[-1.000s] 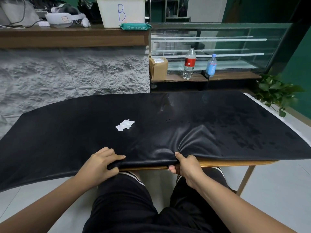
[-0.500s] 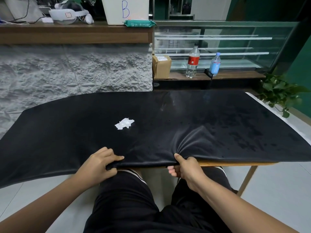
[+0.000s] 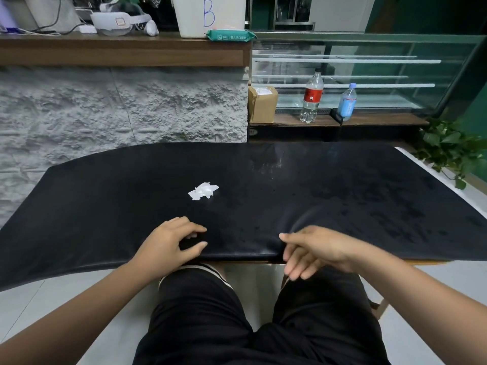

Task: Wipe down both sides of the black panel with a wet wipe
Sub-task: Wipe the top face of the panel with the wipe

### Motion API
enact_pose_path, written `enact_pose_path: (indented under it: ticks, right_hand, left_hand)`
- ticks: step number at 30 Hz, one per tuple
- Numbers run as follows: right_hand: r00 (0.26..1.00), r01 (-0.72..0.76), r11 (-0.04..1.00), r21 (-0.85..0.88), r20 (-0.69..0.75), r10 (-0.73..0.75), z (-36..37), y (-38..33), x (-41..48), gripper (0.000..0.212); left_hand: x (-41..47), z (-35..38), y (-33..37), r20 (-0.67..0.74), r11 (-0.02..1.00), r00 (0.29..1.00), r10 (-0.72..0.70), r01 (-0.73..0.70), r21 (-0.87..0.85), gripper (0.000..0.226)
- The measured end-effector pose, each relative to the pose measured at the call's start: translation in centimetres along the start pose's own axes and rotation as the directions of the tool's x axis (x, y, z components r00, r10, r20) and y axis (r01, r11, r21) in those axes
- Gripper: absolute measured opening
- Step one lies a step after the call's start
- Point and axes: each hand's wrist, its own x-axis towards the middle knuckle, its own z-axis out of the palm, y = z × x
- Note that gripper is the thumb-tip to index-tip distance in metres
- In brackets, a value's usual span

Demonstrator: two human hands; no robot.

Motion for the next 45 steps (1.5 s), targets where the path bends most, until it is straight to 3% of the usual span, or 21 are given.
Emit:
enact_pose_path:
  ticks: [6,11,15,20,24,30,36,40,45]
  right_hand:
    - [0.926,0.255,0.933,-0.254,-0.213,-0.311,1.9,-5.3,4.5,0.03]
    - [0.752,0.312,0.641,-0.701,-0.23,-0.618,5.5,-8.5,9.8,0.012]
    - [0.696,0.34,0.509,-0.791,-0.153,-0.702,8.3,-10.5,14.8,0.03]
    - [0.685,0.316,0.388,-0.866,-0.075,-0.725,10.0,-12.1,19.4,0.044]
    - [0.739,0.277,0.364,-0.889,-0.045,-0.672,9.6,-13.8,21.7,0.052]
    - [0.797,0.236,0.318,-0.918,-0.005,-0.604,8.1,-14.8,22.8,0.039]
    - [0.703,0.317,0.379,-0.869,-0.054,-0.71,7.0,-12.7,19.4,0.023]
    - [0.635,0.385,0.401,-0.831,-0.076,-0.769,6.9,-9.8,15.3,0.024]
    - [0.631,0.324,0.373,-0.869,-0.096,-0.77,7.2,-5.5,12.6,0.026]
  left_hand:
    - [2.6,1.0,-1.3,-0.103,0.987,0.983,-0.154,0.148,-0.06,0.024]
    - [3.7,1.9,-3.2,-0.135,0.964,0.955,-0.263,0.258,-0.06,0.023]
    - [4.4,2.8,-4.6,-0.144,0.938,0.927,-0.346,0.343,-0.045,0.023]
    - [3.7,4.3,-5.3,-0.143,0.94,0.929,-0.341,0.34,-0.033,0.024]
    - [3.4,4.9,-5.9,-0.155,0.94,0.928,-0.339,0.339,-0.028,0.023]
    - [3.3,5.2,-5.8,-0.167,0.939,0.931,-0.323,0.338,0.067,0.023]
    - [3.3,5.4,-5.8,-0.168,0.932,0.924,-0.344,0.358,0.06,0.022]
    - [3.2,5.4,-5.7,-0.158,0.928,0.923,-0.351,0.365,0.075,0.022]
    - [3.3,5.3,-5.6,-0.164,0.927,0.921,-0.353,0.368,0.071,0.021]
